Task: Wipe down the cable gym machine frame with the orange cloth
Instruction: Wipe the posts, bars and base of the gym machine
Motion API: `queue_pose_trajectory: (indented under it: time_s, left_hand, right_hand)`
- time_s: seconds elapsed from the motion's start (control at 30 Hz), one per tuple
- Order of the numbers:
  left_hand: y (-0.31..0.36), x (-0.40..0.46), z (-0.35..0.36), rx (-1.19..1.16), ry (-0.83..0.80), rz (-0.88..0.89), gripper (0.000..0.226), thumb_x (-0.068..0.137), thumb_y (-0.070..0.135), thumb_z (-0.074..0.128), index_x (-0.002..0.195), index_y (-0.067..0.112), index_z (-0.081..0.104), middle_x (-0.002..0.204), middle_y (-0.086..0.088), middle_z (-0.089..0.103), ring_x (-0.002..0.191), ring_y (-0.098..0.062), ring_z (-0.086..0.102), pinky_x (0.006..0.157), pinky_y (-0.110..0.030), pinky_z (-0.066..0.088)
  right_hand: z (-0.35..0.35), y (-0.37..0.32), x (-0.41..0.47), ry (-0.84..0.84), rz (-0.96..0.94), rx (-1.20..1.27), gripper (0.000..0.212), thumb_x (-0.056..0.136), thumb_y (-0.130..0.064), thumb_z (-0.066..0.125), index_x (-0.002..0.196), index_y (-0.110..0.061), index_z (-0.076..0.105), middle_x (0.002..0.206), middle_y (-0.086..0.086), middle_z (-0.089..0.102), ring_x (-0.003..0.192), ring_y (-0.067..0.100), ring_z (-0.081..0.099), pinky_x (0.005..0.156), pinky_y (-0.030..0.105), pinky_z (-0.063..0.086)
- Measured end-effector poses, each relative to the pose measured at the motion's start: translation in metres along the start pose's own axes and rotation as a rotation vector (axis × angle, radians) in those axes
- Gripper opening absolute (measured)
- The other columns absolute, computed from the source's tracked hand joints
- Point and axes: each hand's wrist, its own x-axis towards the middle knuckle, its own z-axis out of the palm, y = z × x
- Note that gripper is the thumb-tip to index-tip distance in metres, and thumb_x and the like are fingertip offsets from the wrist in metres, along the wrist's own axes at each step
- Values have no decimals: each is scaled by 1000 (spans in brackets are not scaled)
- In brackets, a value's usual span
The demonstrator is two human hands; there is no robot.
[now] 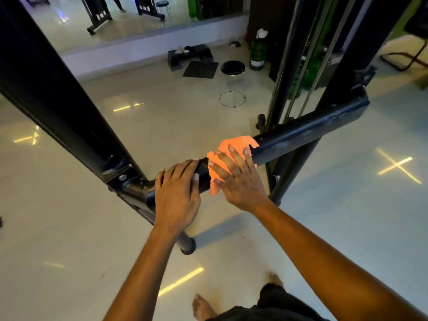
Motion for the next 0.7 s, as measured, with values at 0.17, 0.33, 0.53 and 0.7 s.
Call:
queue_pose_trajectory:
  time_s: [0.17, 0.33, 0.53, 0.7]
  left_hand:
    - [27, -1, 16, 46, 47, -113, 46, 111, 38, 40, 154, 30, 54, 155, 6, 55, 146, -26, 44, 127, -55, 22]
    - [56, 6, 33, 85, 50, -170, 50, 105, 31, 43, 153, 29, 55, 156, 7, 55, 146, -29, 44, 127, -57, 19]
    - [83, 8, 46, 67, 97, -237, 51, 107, 35, 44, 156, 27, 53, 159, 4, 52, 153, -29, 38, 129, -53, 10]
    - [102, 12, 57, 94, 121, -282, 50, 109, 31, 48, 159, 25, 50, 163, 3, 49, 156, -31, 33, 131, -56, 6]
  right_hand:
    - [-26, 81, -11, -21, 221, -5, 62, 110, -35, 61, 164, -20, 35, 173, 12, 32, 165, 42, 19, 132, 67, 6]
    - [-9, 31, 1, 14, 167, 109, 50, 113, -34, 52, 159, -17, 51, 168, 11, 45, 160, 48, 27, 126, 77, 11]
    - [-16, 110, -8, 39, -128, 59, 56, 111, -41, 58, 164, -26, 46, 170, 10, 42, 159, 40, 36, 129, 65, 23]
    - [-27, 136, -15, 35, 119, 117, 45, 111, -35, 55, 153, -20, 58, 161, 12, 52, 156, 44, 37, 128, 70, 16]
